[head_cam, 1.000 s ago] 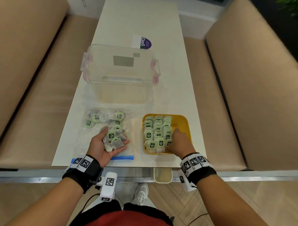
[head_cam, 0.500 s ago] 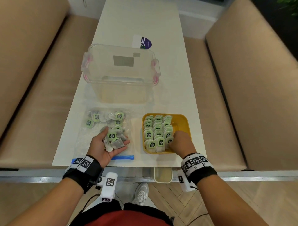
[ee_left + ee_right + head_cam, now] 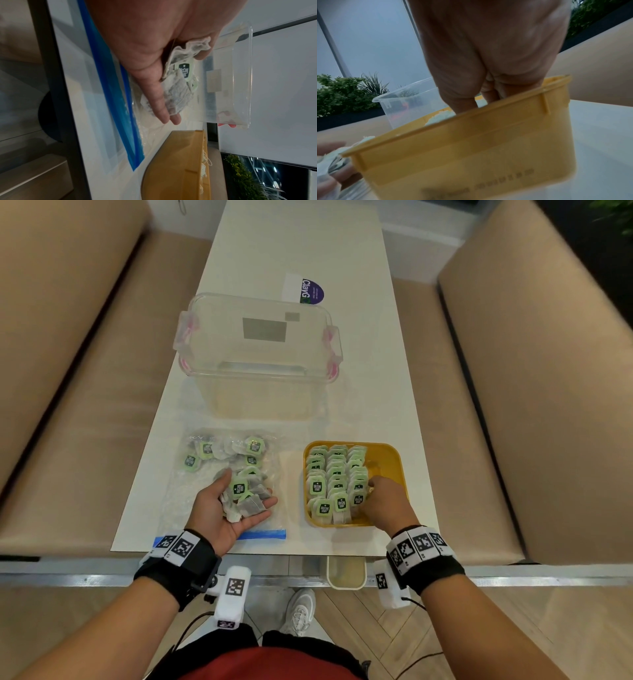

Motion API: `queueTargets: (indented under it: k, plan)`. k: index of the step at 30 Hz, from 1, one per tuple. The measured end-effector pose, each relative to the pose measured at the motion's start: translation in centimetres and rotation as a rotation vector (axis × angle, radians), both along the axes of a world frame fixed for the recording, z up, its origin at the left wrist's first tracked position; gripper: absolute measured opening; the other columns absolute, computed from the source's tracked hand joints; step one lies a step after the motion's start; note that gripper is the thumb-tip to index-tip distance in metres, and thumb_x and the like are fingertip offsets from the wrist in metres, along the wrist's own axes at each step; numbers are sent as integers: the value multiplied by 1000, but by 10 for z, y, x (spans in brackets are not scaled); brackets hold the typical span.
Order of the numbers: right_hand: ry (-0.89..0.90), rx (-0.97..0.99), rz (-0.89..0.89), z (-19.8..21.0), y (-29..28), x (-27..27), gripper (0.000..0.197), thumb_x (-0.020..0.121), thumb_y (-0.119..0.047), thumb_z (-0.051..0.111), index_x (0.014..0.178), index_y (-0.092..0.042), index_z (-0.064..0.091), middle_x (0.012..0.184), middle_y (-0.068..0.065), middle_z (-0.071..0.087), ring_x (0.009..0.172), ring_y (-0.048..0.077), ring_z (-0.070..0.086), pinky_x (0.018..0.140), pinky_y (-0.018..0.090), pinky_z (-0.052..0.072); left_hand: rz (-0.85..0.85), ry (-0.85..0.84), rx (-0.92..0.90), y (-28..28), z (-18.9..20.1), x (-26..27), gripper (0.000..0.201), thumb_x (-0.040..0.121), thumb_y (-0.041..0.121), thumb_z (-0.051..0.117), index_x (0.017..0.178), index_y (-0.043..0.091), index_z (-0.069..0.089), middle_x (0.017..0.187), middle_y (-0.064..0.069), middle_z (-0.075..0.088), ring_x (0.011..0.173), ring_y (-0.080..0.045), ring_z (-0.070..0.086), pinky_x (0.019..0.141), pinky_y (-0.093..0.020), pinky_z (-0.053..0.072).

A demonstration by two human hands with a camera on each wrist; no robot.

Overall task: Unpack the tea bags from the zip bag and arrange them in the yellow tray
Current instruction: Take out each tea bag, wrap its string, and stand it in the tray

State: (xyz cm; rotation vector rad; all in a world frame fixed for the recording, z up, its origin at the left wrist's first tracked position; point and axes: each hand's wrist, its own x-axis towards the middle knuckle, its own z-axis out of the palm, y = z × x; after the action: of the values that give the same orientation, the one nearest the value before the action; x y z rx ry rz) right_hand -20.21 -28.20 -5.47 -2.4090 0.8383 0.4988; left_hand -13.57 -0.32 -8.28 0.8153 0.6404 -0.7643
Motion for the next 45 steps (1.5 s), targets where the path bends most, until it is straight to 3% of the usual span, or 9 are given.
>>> queueTargets:
  k: [5, 8, 14, 17, 21, 27, 39, 43, 45]
  plan:
    - [-10, -69, 35, 13, -4, 1, 47, 80, -8, 69, 125, -7, 54, 119, 12, 61, 104, 28, 59, 77, 32, 50, -14, -10, -5, 1, 2, 0, 54, 101, 48, 46, 125, 2, 63, 122, -29, 67, 107, -45, 69, 86, -55, 56]
    - [-235, -118, 115, 32, 7, 2, 54, 82, -13, 69, 133, -15, 51, 128, 6, 52, 109, 24, 57, 85, 32, 49, -25, -6, -8, 1, 6, 0, 56, 101, 48, 45, 124, 0, 64, 123, -30, 66, 108, -45, 68, 86, -56, 56]
    - [-544, 10, 695, 49, 85, 8, 28, 88, -22, 65, 116, -17, 66, 108, 1, 52, 97, 16, 54, 79, 31, 51, 3, 22, -53, -2, 9, -2, 54, 102, 46, 43, 116, 2, 73, 122, -26, 68, 109, -43, 68, 89, -60, 52]
    - [-551, 20, 857, 29, 117, 9, 30, 84, -15, 63, 113, -12, 65, 103, 6, 54, 91, 25, 55, 68, 41, 54, 19, 26, -99, -5, 14, -6, 47, 102, 40, 46, 94, 8, 78, 102, -17, 75, 86, -30, 75, 73, -51, 62]
    - [-474, 0, 746, 16, 134, 16, 43, 84, -14, 62, 126, -11, 57, 114, 9, 48, 96, 30, 54, 66, 44, 54, 20, 30, -101, -6, 21, -7, 44, 100, 42, 49, 122, 7, 65, 104, -13, 73, 83, -25, 74, 74, -39, 56]
    - [-481, 9, 722, 16, 136, 19, 19, 82, -11, 63, 100, -10, 60, 109, 6, 46, 88, 27, 52, 61, 43, 51, 32, 25, -144, -3, 20, -4, 57, 99, 41, 49, 145, 8, 51, 112, -12, 70, 89, -26, 70, 75, -41, 59]
    - [-623, 14, 758, 22, 128, 11, 20, 85, -7, 61, 104, -10, 66, 101, 6, 59, 75, 29, 61, 56, 38, 52, 20, -13, -166, -6, 20, 1, 50, 103, 44, 43, 126, 5, 63, 111, -16, 72, 85, -30, 71, 72, -49, 62]
    - [-812, -12, 772, 22, 130, 6, 11, 87, -6, 62, 98, -7, 66, 95, 8, 57, 76, 24, 57, 58, 34, 50, 49, -6, -145, -4, 16, 3, 53, 102, 46, 42, 113, 6, 75, 123, -17, 68, 98, -29, 68, 77, -44, 60]
    - [-810, -16, 796, 18, 134, 3, 7, 87, -5, 62, 93, -6, 66, 94, 8, 56, 77, 24, 55, 57, 36, 50, 62, 3, -146, -5, 13, 4, 56, 102, 47, 42, 126, 5, 68, 136, -18, 62, 116, -31, 64, 83, -40, 58]
